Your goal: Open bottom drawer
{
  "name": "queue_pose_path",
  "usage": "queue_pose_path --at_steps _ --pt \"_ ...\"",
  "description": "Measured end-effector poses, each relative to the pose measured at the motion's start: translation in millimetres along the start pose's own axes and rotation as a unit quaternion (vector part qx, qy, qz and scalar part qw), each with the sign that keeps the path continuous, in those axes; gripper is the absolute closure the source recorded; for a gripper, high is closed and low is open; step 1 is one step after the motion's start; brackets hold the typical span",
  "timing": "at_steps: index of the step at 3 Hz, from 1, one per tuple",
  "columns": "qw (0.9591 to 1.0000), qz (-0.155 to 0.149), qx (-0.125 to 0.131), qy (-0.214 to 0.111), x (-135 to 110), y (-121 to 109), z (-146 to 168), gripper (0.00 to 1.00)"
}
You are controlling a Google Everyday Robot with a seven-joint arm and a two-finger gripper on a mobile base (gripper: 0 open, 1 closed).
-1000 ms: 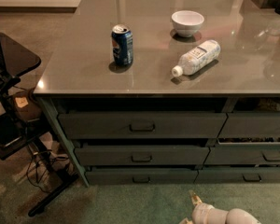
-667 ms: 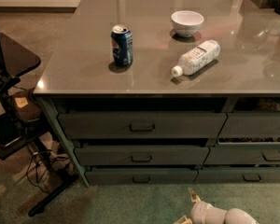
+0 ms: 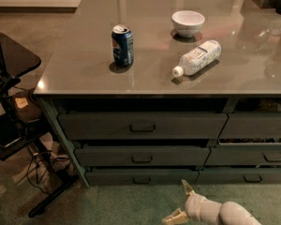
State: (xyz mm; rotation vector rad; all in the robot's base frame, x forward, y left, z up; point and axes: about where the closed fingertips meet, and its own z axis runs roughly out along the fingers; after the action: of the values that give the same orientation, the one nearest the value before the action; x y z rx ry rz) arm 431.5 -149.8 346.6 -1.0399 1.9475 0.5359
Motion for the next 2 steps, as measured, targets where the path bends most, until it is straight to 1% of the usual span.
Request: queue_pose_path --at_steps 1,2 --pt "0.9996 -0.015 0.023 0.01 6 -3 11 0.0" --pt "0.9938 -0.095 -0.002 0.059 46 44 51 0.0"
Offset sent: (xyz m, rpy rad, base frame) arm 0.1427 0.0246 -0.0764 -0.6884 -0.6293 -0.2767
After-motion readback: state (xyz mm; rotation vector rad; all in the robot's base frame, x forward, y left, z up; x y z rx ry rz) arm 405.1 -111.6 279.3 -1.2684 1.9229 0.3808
